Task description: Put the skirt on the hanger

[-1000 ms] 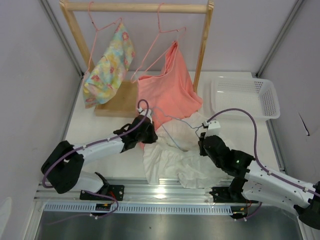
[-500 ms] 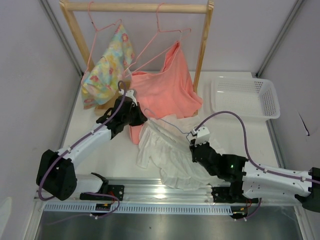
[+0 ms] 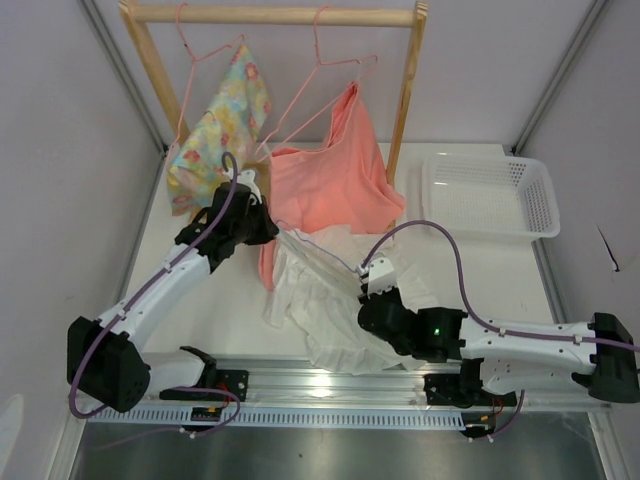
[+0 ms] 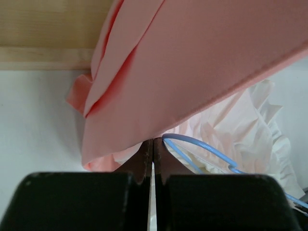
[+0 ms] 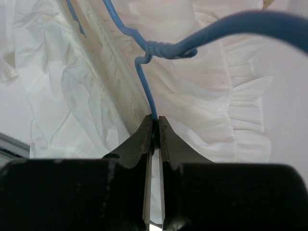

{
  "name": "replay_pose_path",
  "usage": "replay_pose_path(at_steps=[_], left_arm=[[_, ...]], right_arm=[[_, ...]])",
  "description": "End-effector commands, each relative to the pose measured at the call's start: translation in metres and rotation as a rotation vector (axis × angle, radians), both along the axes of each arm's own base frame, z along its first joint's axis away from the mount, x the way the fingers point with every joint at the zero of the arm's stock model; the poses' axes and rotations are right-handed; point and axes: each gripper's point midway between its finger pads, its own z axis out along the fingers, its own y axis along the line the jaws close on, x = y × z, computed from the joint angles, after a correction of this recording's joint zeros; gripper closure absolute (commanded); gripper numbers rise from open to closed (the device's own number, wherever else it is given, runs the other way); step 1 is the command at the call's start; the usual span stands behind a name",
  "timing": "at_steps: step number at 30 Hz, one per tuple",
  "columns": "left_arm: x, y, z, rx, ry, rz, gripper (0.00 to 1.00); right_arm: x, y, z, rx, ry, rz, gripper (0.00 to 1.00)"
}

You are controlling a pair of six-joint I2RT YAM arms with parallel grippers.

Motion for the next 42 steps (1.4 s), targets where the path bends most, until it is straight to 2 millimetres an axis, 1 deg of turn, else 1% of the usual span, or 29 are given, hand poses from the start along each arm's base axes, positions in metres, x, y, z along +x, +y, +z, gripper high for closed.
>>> replay_pose_path(at_steps=[1,3,5,6,7,9,11,12,14,15,17,19,23,26,27,28,29,30,31,32,33,35,36,38,40,41,42], left_arm=[[0.032,0.043,0.048,0.093,-0.175,0.141,1.00],[0.036,0.051,0.046,0.099,-0.167,0.157,1.00],[0.038,0.056,0.050,0.108,-0.178,0.167,1.00],[0.039,0.058,0.050,0.125,-0.183,0.162,1.00],[0.038,0.065,0.050,0.156,-0.179,0.183,1.00],[0.038,0.073,0.053,0.199,-0.184,0.198,1.00],[0.038,0.078,0.060,0.219,-0.207,0.205,1.00],[0.037,0.081,0.064,0.233,-0.221,0.209,1.00],[0.036,0.088,0.068,0.269,-0.229,0.224,1.00],[0.037,0.089,0.073,0.272,-0.239,0.226,1.00],[0.037,0.090,0.075,0.278,-0.241,0.229,1.00],[0.037,0.092,0.082,0.279,-0.259,0.242,1.00],[0.033,0.086,0.096,0.265,-0.301,0.212,1.00],[0.027,0.070,0.099,0.266,-0.315,0.146,1.00],[0.025,0.065,0.097,0.278,-0.309,0.131,1.00],[0.019,0.051,0.097,0.275,-0.315,0.082,1.00],[0.016,0.042,0.100,0.274,-0.330,0.054,1.00],[0.013,0.034,0.100,0.278,-0.337,0.036,1.00],[0.005,0.019,0.098,0.279,-0.335,-0.009,1.00],[0.003,0.010,0.096,0.269,-0.317,-0.030,1.00],[-0.007,-0.006,0.090,0.266,-0.303,-0.084,1.00],[-0.017,-0.020,0.082,0.258,-0.287,-0.111,1.00],[-0.025,-0.031,0.076,0.251,-0.277,-0.143,1.00],[-0.034,-0.043,0.067,0.220,-0.256,-0.167,1.00],[-0.047,-0.060,0.059,0.196,-0.233,-0.210,1.00],[-0.052,-0.065,0.050,0.211,-0.207,-0.223,1.00],[-0.053,-0.066,0.045,0.209,-0.191,-0.217,1.00]], right_arm=[[-0.003,-0.016,-0.001,-0.143,-0.032,-0.011,1.00],[-0.005,-0.016,-0.004,-0.162,-0.031,-0.002,1.00],[-0.007,-0.017,-0.007,-0.173,-0.022,0.002,1.00],[-0.007,-0.016,-0.006,-0.169,-0.020,0.003,1.00],[-0.007,-0.016,-0.006,-0.175,-0.019,0.008,1.00],[-0.008,-0.013,-0.008,-0.195,-0.012,0.023,1.00],[-0.008,-0.011,-0.012,-0.224,-0.008,0.043,1.00],[-0.009,-0.009,-0.017,-0.250,0.001,0.050,1.00],[-0.009,-0.006,-0.020,-0.279,0.010,0.055,1.00],[-0.009,-0.005,-0.025,-0.315,0.020,0.063,1.00],[-0.009,0.000,-0.026,-0.332,0.026,0.071,1.00],[-0.009,0.000,-0.030,-0.352,0.035,0.073,1.00],[-0.008,0.002,-0.032,-0.365,0.044,0.076,1.00],[-0.006,0.005,-0.031,-0.380,0.041,0.095,1.00],[-0.004,0.007,-0.026,-0.382,0.031,0.088,1.00],[-0.003,0.007,-0.026,-0.393,0.031,0.093,1.00],[-0.001,0.010,-0.027,-0.404,0.034,0.099,1.00],[0.000,0.013,-0.023,-0.402,0.028,0.100,1.00],[0.002,0.014,-0.022,-0.410,0.021,0.097,1.00],[0.003,0.016,-0.022,-0.416,0.021,0.100,1.00],[0.005,0.019,-0.019,-0.409,0.018,0.101,1.00],[0.007,0.020,-0.016,-0.413,0.007,0.090,1.00],[0.010,0.020,-0.011,-0.398,0.001,0.075,1.00],[0.012,0.023,-0.002,-0.353,-0.013,0.066,1.00],[0.018,0.021,0.005,-0.314,-0.023,0.041,1.00],[0.019,0.023,0.014,-0.269,-0.034,0.033,1.00],[0.021,0.022,0.019,-0.247,-0.043,0.022,1.00]])
